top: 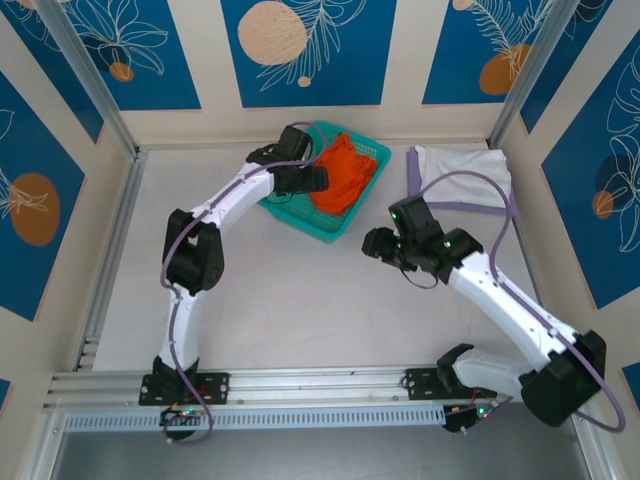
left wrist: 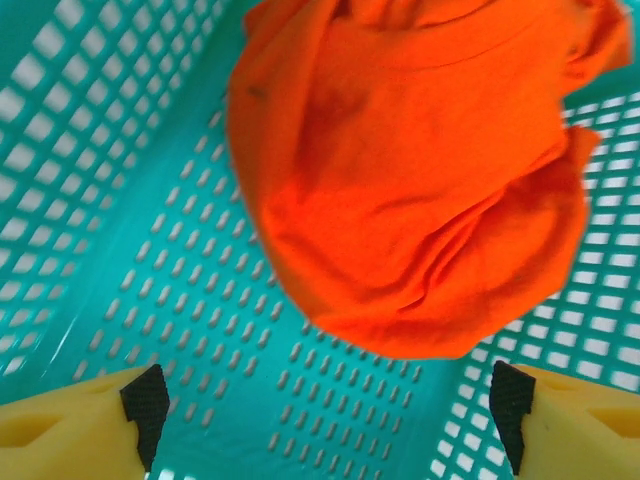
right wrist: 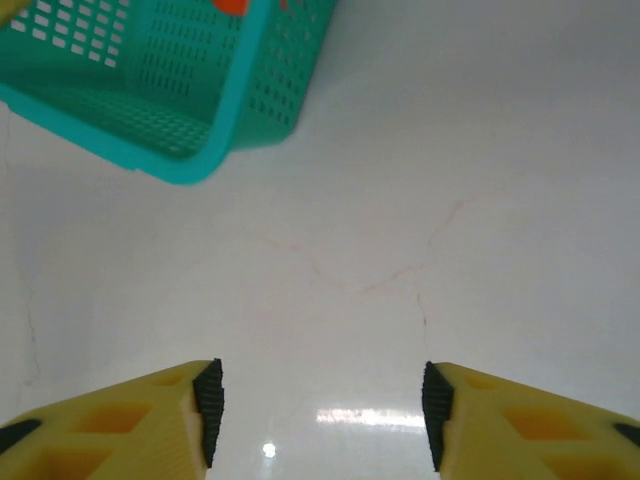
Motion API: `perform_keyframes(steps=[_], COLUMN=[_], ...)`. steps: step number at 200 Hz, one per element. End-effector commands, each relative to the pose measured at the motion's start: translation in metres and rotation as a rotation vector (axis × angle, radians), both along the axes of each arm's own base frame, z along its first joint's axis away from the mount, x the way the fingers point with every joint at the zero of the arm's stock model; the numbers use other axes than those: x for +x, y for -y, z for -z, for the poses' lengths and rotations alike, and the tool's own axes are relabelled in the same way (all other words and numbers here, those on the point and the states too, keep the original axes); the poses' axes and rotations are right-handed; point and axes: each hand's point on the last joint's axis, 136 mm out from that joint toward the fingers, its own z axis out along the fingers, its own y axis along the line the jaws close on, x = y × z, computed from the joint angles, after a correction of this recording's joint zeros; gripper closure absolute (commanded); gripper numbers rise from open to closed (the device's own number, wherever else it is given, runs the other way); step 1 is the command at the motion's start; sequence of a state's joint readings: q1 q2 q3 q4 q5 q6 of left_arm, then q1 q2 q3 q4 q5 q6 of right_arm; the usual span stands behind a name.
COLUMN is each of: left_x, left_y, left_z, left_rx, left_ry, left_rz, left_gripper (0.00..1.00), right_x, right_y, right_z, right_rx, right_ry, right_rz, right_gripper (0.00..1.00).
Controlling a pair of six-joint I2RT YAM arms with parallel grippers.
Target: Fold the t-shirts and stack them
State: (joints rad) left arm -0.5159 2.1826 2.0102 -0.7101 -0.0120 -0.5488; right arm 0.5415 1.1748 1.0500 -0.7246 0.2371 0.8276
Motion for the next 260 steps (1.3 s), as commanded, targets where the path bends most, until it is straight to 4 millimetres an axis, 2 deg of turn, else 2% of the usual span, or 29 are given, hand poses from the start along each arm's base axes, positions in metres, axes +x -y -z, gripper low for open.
perform_keyframes(steps=[1, 15, 24, 31, 47, 49, 65, 83, 121, 127, 133, 157, 170, 186, 202, 210, 216, 223, 240, 246, 260], left_x=[-0.015, -0.026, -0.034, -0.040, -0.051, -0.052, -0.061, -0.069, -0.098, -0.102, -0.106, -0.120, -0.123, -0.124, -0.121, -0.120, -0.119, -0.118, -0.113, -0.111, -0.106], left_y=[-0.023, -0.038, -0.047, -0.054, -0.066, -0.067, -0.077, -0.093, -0.114, -0.115, -0.116, -0.117, -0.119, -0.114, -0.106, -0.107, -0.108, -0.109, -0.112, -0.112, -0.113], left_z=[-0.040, -0.051, -0.057, -0.060, -0.065, -0.067, -0.065, -0.064, -0.045, -0.041, -0.038, -0.027, -0.023, -0.024, -0.027, -0.027, -0.027, -0.026, -0.023, -0.023, -0.023], left_rx=[0.042, 0.079, 0.092, 0.104, 0.102, 0.098, 0.059, 0.043, -0.002, -0.020, -0.042, -0.073, -0.067, -0.113, -0.198, -0.211, -0.213, -0.211, -0.217, -0.227, -0.239], left_ry=[0.012, 0.039, 0.061, 0.074, 0.104, 0.109, 0.135, 0.174, 0.115, 0.108, 0.100, 0.066, 0.049, 0.046, 0.053, 0.049, 0.045, 0.036, 0.014, 0.009, -0.004], left_rz=[-0.076, -0.096, -0.104, -0.112, -0.130, -0.137, -0.180, -0.237, -0.292, -0.288, -0.291, -0.281, -0.270, -0.231, -0.185, -0.180, -0.178, -0.178, -0.185, -0.186, -0.195], left_gripper=[0.12, 0.08, 0.06, 0.05, 0.02, 0.02, 0.00, 0.00, 0.00, 0.00, 0.00, 0.00, 0.00, 0.00, 0.00, 0.00, 0.00, 0.00, 0.00, 0.01, 0.02], right_x=[0.043, 0.075, 0.095, 0.110, 0.144, 0.147, 0.178, 0.207, 0.251, 0.254, 0.257, 0.259, 0.258, 0.257, 0.259, 0.262, 0.264, 0.268, 0.273, 0.273, 0.265], right_y=[-0.009, -0.017, -0.024, -0.031, -0.045, -0.045, -0.058, -0.065, -0.086, -0.087, -0.089, -0.098, -0.101, -0.109, -0.122, -0.128, -0.132, -0.137, -0.150, -0.152, -0.153], right_z=[-0.020, -0.019, -0.021, -0.014, -0.010, -0.003, 0.009, 0.034, 0.079, 0.088, 0.089, 0.125, 0.138, 0.143, 0.131, 0.117, 0.103, 0.084, 0.022, -0.006, -0.064], right_rx=[-0.037, -0.062, -0.072, -0.094, -0.128, -0.138, -0.148, -0.195, -0.250, -0.269, -0.269, -0.264, -0.258, -0.223, -0.166, -0.139, -0.118, -0.092, -0.004, 0.028, 0.055], right_ry=[0.055, 0.025, 0.014, -0.005, -0.024, -0.043, -0.075, -0.101, -0.103, -0.106, -0.101, -0.149, -0.167, -0.182, -0.160, -0.129, -0.100, -0.057, 0.069, 0.122, 0.233], right_rz=[0.031, 0.061, 0.070, 0.065, 0.077, 0.081, 0.091, 0.114, 0.089, 0.083, 0.085, 0.083, 0.082, 0.075, 0.045, 0.029, 0.021, 0.009, -0.033, -0.046, -0.072], right_gripper=[0.49, 0.47, 0.40, 0.33, 0.22, 0.21, 0.17, 0.14, 0.08, 0.08, 0.09, 0.14, 0.24, 0.46, 0.70, 0.81, 0.93, 0.99, 1.00, 1.00, 1.00])
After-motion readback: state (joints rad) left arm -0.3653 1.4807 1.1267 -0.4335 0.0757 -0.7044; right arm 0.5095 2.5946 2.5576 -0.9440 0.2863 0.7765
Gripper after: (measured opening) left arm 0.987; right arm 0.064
